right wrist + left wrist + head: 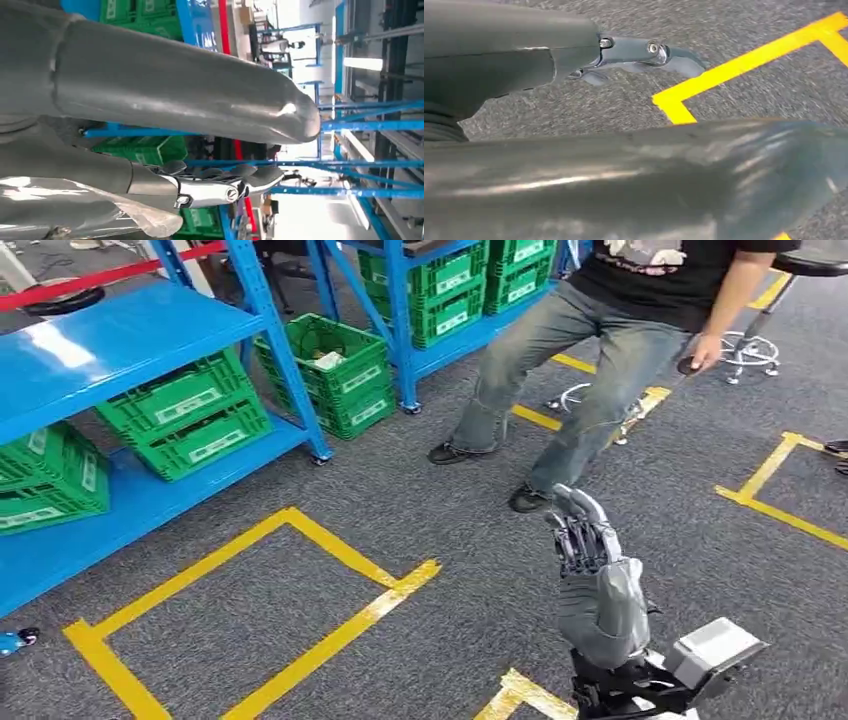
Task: Take the parts from the cabinet and place them on the table.
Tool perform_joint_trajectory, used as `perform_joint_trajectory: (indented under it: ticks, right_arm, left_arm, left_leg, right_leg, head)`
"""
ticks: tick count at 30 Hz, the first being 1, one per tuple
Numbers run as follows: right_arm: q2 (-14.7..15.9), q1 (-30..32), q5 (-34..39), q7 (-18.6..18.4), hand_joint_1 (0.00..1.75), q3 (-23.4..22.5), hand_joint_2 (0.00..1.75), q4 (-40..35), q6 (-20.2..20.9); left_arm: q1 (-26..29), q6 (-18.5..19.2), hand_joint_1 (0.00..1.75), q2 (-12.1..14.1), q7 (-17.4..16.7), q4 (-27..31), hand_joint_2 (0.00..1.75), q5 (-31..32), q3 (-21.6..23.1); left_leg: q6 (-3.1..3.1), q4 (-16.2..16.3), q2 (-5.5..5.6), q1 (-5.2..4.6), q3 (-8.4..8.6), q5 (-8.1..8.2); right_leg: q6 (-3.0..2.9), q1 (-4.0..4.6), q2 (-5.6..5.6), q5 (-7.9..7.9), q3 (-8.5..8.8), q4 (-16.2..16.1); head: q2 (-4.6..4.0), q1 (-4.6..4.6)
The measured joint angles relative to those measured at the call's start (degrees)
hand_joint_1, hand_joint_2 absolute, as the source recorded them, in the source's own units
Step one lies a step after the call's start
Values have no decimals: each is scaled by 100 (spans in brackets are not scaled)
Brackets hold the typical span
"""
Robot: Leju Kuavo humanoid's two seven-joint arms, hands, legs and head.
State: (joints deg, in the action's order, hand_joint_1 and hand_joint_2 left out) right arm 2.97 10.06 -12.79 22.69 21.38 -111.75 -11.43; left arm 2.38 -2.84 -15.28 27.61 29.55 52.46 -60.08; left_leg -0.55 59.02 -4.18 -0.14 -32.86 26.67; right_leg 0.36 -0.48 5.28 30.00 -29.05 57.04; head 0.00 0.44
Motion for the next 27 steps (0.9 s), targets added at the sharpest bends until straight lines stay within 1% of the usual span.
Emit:
perform_joint_trajectory:
  ticks: [1,2,4,5,6,7,8,9,10,11,12,13,14,15,16,17,19,20,21,22,23,24,25,26,27]
  right_arm:
    - [0,-3,-2,2,0,-4,0,0,0]
    - [0,-5,-2,-2,0,-2,0,0,0]
    - [0,-19,-4,0,0,4,0,0,0]
    - [0,-27,-4,0,0,7,0,-7,0]
    - [0,-41,-4,0,0,4,0,-11,0]
    - [0,-44,-7,5,0,4,0,-18,0]
    - [0,-30,0,-2,0,2,0,-15,0]
    - [0,-5,-2,-4,0,2,0,-13,0]
    - [0,1,-2,-4,0,2,0,-11,0]
    - [0,0,-2,-4,0,4,0,-7,0]
    - [0,-1,-2,-4,0,2,0,-7,0]
    - [0,-1,-2,-4,0,2,0,-9,0]
    - [0,-3,-2,-4,0,2,0,-9,0]
    - [0,-6,-2,-4,0,2,0,-9,0]
    - [0,4,-2,-7,0,2,0,-9,0]
    - [0,6,-2,-9,0,4,0,-13,0]
    - [0,-2,-4,-4,0,4,0,-13,-2]
    - [0,-12,-4,-4,0,0,0,-15,0]
    - [0,-16,-4,-7,0,0,0,-15,4]
    - [0,-8,-4,-4,0,0,0,-20,7]
    - [0,0,-4,-7,0,2,0,-22,9]
    - [0,12,-2,-9,0,-4,0,-20,9]
    - [0,7,-2,-11,0,-4,0,-20,9]
    - [0,7,-2,-13,0,-2,0,-20,11]
    - [0,7,0,-15,0,-2,0,-20,11]
  left_arm:
    - [-10,2,0,-2,0,4,0,0,0]
    - [-23,7,0,-2,0,4,0,7,2]
    - [13,7,0,-2,0,7,0,9,0]
    - [10,7,0,-4,0,7,0,13,0]
    - [19,7,0,-9,2,7,0,15,-2]
    - [7,7,0,4,0,17,0,15,-7]
    - [-11,7,0,2,0,20,0,15,-7]
    - [-12,7,0,-4,0,20,0,17,-7]
    - [-11,11,0,-4,0,20,0,17,-7]
    - [-4,11,0,-4,0,20,0,17,-7]
    - [-3,11,0,-4,2,20,0,17,-7]
    - [-4,11,0,-4,0,20,0,18,-9]
    - [-8,11,0,-4,0,20,0,17,-9]
    - [-8,13,0,-7,0,20,0,17,-9]
    - [-17,13,0,-7,0,20,0,18,-9]
    - [-21,13,0,-7,2,20,0,17,-9]
    - [18,13,0,-9,0,20,0,18,-11]
    - [21,13,0,0,0,24,0,20,-20]
    - [22,13,0,-4,0,26,0,17,-31]
    - [15,17,0,-11,-2,28,0,17,-35]
    - [4,26,0,-13,0,28,0,22,-35]
    - [-9,31,0,-17,0,28,0,33,-35]
    - [-9,33,0,-22,0,28,0,35,-37]
    - [-1,39,0,-22,-2,28,0,35,-42]
    - [11,44,0,-22,-2,31,0,35,-50]
  left_leg:
    - [56,-96,9,-36,5,-1]
    - [81,-68,46,-35,-27,2]
    - [138,-75,169,-52,-48,4]
    - [189,-142,247,2,1,-32]
    - [221,-152,283,16,15,-37]
    - [256,-152,329,22,7,-41]
    - [273,-152,412,24,-4,-40]
    - [279,-150,485,20,-13,-37]
    - [279,-148,556,17,-12,-37]
    - [278,-147,631,16,-4,-37]
    - [277,-145,708,16,6,-37]
    - [275,-141,799,17,20,-35]
    - [261,-134,883,20,37,-27]
    - [243,-122,948,29,29,-17]
    - [195,-75,1009,-8,-7,-8]
    - [157,-83,1084,24,-52,-33]
    - [90,-99,1202,57,-80,-75]
    - [66,-77,1244,40,-98,-54]
    - [33,5,916,9,-112,21]
    - [3,267,665,2,-231,194]
    - [-24,718,544,15,-444,426]
    - [-40,1228,500,29,-688,643]
    - [-53,1624,491,41,-880,766]
    - [-62,1733,490,48,-935,737]
    - [-61,1581,485,53,-851,582]
  right_leg:
    - [37,42,48,32,-5,28]
    - [53,44,117,33,3,11]
    - [103,40,233,40,49,-21]
    - [152,30,242,95,36,-8]
    - [173,12,-73,200,-8,121]
    - [178,-6,-316,373,-148,426]
    - [193,-18,-461,634,-431,994]
    - [200,-18,-503,833,-705,1512]
    - [204,-15,-515,901,-897,1838]
    - [201,-13,-518,814,-964,1877]
    - [188,-14,-521,599,-894,1662]
    - [175,-18,-545,287,-705,1199]
    - [153,-25,-632,-25,-450,622]
    - [137,-44,-888,-166,-280,191]
    - [129,-71,-1059,-86,-217,71]
    - [127,-52,-998,-83,-171,79]
    - [93,-22,-895,-94,-179,89]
    - [55,-68,-810,-115,-154,37]
    - [27,-71,-723,-123,-127,20]
    - [-19,-67,-648,-107,-114,18]
    - [-33,-57,-554,-97,-109,19]
    - [-49,-46,-454,-85,-107,20]
    - [-55,-41,-363,-75,-106,22]
    - [-49,-39,-281,-65,-95,22]
    - [-47,-39,-209,-49,-79,22]
  head:
    - [0,-18]
    - [0,0]
    - [0,0]
    - [0,-9]
    - [0,28]
    - [2,37]
    - [0,59]
    - [0,61]
    - [0,61]
    - [0,61]
    - [0,59]
    - [0,61]
    - [0,61]
    - [0,63]
    - [0,52]
    - [0,52]
    - [0,55]
    - [0,50]
    - [0,33]
    - [0,-37]
    - [0,-37]
    - [0,-37]
    - [0,-41]
    - [0,-42]
    - [0,-39]
